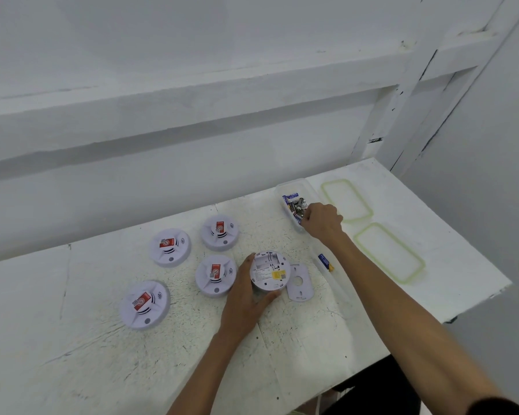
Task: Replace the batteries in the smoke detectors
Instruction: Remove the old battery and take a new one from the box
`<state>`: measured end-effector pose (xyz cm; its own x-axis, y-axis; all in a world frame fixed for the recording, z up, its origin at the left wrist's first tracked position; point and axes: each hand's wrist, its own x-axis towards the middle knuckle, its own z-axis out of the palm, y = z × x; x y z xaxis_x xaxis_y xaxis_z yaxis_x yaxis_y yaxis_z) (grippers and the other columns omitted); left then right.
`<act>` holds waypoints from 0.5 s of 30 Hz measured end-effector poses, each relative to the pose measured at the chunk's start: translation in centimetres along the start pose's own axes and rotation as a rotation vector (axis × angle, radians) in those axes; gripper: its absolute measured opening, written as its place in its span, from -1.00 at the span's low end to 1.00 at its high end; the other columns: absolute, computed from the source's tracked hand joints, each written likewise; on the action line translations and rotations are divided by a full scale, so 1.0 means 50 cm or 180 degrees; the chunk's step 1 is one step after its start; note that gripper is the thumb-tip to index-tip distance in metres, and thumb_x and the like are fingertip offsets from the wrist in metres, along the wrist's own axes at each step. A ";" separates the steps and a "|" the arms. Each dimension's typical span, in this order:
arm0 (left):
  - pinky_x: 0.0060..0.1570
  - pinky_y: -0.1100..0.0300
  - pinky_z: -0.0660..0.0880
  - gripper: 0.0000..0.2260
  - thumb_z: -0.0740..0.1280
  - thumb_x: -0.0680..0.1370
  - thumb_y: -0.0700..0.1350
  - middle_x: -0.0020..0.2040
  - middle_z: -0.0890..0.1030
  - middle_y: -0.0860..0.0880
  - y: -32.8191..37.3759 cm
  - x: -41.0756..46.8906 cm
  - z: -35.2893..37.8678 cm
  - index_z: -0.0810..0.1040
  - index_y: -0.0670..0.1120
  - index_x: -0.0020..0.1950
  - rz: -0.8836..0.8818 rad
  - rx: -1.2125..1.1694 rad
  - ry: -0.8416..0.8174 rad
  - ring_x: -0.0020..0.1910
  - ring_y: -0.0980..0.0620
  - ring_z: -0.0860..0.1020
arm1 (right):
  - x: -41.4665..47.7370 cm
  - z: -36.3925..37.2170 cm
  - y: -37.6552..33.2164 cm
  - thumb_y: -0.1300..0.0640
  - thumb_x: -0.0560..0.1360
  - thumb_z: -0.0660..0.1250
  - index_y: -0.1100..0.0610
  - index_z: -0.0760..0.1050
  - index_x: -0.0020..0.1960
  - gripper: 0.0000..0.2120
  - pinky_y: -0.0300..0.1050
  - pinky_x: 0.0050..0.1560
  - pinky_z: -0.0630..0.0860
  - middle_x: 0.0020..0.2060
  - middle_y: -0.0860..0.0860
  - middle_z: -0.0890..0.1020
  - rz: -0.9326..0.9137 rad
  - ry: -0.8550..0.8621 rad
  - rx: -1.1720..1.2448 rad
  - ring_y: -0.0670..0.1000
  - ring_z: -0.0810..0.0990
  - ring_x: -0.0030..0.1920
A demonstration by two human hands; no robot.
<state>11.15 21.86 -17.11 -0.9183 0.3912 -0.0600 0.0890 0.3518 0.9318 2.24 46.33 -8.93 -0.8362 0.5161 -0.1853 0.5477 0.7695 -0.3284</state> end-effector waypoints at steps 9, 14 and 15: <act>0.40 0.54 0.13 -0.15 0.47 0.54 0.10 0.53 0.13 0.45 0.007 0.001 0.000 0.04 0.04 0.67 0.0118 0.0086 -0.0032 0.54 0.39 0.13 | 0.030 -0.009 -0.022 0.27 0.35 0.38 0.10 0.26 -0.35 -0.71 -0.14 -0.26 0.36 -0.18 0.10 0.46 0.0363 -0.0214 0.0109 0.11 0.45 -0.18; 0.44 0.51 0.07 -0.18 0.44 0.55 0.15 0.61 0.13 0.26 0.006 -0.003 0.000 0.06 0.03 0.66 0.0147 0.0219 -0.0076 0.57 0.34 0.07 | 0.030 -0.015 -0.028 0.25 0.38 0.42 0.13 0.32 -0.32 -0.72 -0.15 -0.28 0.37 -0.19 0.08 0.48 0.0276 -0.0294 -0.0019 0.10 0.50 -0.21; 0.44 0.52 0.06 -0.19 0.44 0.55 0.15 0.61 0.13 0.26 0.005 -0.004 0.000 0.07 0.04 0.66 0.0146 0.0233 -0.0074 0.57 0.34 0.07 | 0.030 -0.015 -0.025 0.24 0.38 0.42 0.14 0.34 -0.32 -0.74 -0.17 -0.32 0.36 -0.22 0.08 0.48 0.0215 -0.0316 -0.0014 0.10 0.50 -0.25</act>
<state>11.34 21.87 -16.84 -0.9035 0.4277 -0.0269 0.1595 0.3938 0.9052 0.34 46.42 -8.12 -0.7958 0.5273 -0.2978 0.6029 0.7359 -0.3081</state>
